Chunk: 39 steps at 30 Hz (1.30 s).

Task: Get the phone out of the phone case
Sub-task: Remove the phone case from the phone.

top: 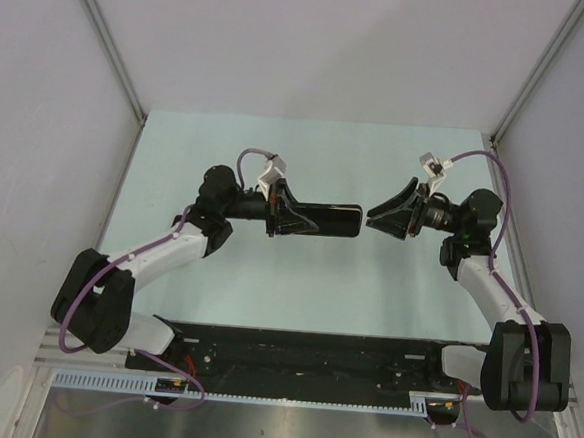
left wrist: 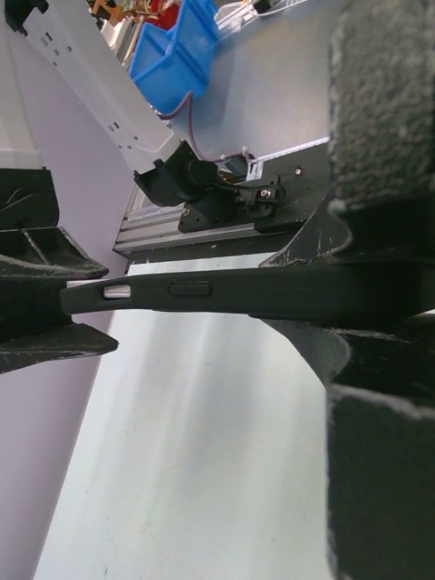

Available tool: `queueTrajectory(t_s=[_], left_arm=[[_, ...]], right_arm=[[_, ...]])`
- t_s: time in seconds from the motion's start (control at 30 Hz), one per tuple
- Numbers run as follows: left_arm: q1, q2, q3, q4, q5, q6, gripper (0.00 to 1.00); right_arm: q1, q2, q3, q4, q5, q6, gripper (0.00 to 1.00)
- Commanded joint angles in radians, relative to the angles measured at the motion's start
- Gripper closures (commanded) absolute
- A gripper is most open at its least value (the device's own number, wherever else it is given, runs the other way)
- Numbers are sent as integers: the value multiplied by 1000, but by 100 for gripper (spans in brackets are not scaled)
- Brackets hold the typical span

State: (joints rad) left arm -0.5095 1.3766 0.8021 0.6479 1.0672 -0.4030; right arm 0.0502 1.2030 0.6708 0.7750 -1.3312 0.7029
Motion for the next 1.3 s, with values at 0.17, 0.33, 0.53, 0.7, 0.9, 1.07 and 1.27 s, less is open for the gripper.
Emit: queueTrajectory(t_s=[0.17, 0.33, 0.53, 0.7, 0.9, 1.07, 1.27], left_arm=[[17, 15, 37, 67, 2, -82, 100], [28, 18, 37, 67, -7, -94, 99], [31, 18, 40, 67, -3, -103, 100], [29, 22, 43, 67, 5, -112, 100], [29, 36, 49, 67, 17, -128, 100], [29, 38, 54, 67, 25, -137, 99], [29, 36, 54, 67, 27, -140, 99]], right_arm=[[17, -37, 6, -140, 3, -204, 46], [30, -48, 6, -235, 3, -324, 48], [46, -51, 6, -312, -6, -427, 50], [57, -45, 6, -327, -2, -445, 51], [80, -37, 6, -355, 6, -485, 52], [88, -36, 6, -382, 15, -519, 53], [103, -36, 6, -439, 26, -600, 55]])
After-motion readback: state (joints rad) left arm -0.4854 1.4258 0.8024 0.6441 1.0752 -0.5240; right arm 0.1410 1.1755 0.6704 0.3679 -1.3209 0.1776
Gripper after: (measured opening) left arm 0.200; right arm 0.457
